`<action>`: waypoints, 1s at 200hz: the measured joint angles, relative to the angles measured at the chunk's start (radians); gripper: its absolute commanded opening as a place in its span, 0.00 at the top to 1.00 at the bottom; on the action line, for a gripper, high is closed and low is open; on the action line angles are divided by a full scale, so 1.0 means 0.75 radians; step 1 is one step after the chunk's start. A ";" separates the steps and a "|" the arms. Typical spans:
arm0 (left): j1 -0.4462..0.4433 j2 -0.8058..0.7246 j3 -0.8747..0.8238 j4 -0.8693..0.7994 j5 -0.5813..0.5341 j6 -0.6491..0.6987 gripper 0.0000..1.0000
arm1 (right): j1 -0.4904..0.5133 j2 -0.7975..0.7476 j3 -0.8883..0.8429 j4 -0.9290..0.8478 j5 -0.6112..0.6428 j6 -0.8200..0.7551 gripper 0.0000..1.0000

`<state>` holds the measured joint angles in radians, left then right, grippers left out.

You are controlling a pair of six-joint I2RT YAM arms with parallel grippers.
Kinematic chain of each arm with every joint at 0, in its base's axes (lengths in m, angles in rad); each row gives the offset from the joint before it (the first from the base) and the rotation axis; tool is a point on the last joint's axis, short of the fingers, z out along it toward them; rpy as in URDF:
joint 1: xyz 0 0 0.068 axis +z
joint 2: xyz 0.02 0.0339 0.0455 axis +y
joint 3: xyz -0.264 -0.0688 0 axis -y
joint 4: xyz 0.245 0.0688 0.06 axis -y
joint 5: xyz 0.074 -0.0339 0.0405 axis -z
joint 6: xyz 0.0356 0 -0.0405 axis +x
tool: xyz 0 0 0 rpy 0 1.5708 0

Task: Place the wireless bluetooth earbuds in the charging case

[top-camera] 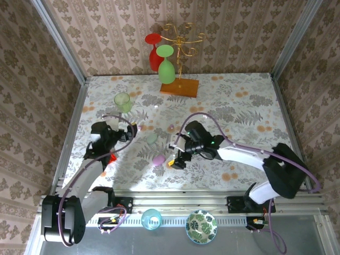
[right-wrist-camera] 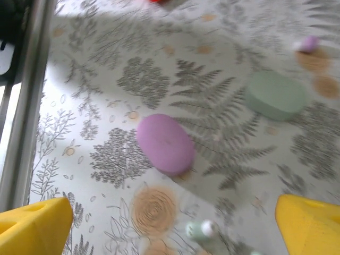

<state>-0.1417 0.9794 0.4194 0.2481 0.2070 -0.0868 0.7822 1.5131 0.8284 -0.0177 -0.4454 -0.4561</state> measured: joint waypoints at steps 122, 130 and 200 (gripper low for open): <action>0.044 -0.081 0.001 -0.130 0.025 -0.105 0.00 | 0.064 0.567 0.319 -0.042 -0.051 -0.193 0.37; 0.044 -0.081 0.001 -0.130 0.025 -0.105 0.00 | 0.064 0.572 0.327 -0.043 -0.051 -0.196 0.41; 0.044 -0.081 0.001 -0.127 0.035 -0.120 0.00 | 0.063 0.578 0.337 -0.048 -0.055 -0.190 0.63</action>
<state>-0.1085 0.9188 0.4202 0.1528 0.2329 -0.1768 0.8291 1.9469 1.0809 -0.0540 -0.4866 -0.5987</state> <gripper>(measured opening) 0.999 0.415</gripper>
